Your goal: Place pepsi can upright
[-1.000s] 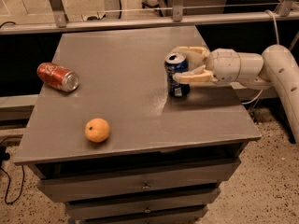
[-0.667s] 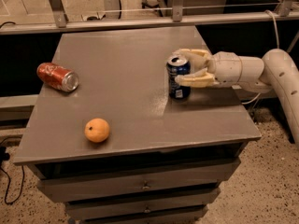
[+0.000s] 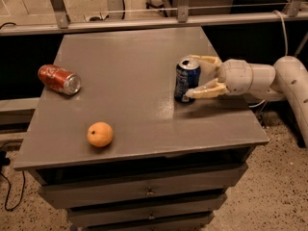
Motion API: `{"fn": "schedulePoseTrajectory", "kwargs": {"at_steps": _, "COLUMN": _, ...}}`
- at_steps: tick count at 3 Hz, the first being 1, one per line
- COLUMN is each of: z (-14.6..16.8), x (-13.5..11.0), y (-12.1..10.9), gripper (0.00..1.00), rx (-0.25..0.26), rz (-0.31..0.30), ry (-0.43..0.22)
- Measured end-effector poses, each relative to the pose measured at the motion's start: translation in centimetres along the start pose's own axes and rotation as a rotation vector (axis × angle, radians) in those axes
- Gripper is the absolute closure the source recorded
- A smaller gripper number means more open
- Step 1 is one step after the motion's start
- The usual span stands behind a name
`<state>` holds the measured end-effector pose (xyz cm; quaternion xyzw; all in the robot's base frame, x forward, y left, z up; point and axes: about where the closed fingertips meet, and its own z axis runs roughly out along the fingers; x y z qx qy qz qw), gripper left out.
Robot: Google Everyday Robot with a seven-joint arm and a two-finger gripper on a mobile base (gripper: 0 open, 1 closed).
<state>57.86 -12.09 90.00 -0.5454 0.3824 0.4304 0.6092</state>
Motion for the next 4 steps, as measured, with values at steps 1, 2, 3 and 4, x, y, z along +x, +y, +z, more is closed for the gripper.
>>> {"fn": "schedulePoseTrajectory", "kwargs": {"at_steps": 1, "z": -0.8, "x": -0.3, "y": 0.0, "gripper": 0.0, "rx": 0.003, "rz": -0.01, "ry": 0.038}}
{"fn": "schedulePoseTrajectory", "kwargs": {"at_steps": 2, "z": -4.1, "x": -2.1, "y": -0.8, "gripper": 0.0, "rx": 0.035, "rz": -0.048, "ry": 0.142}}
{"fn": "schedulePoseTrajectory", "kwargs": {"at_steps": 3, "z": -9.3, "x": -4.4, "y": -1.8, "gripper": 0.0, "rx": 0.104, "rz": -0.078, "ry": 0.275}}
{"fn": "schedulePoseTrajectory", "kwargs": {"at_steps": 4, "z": -9.6, "x": -4.6, "y": -2.2, "gripper": 0.0, "rx": 0.116, "rz": -0.087, "ry": 0.281}}
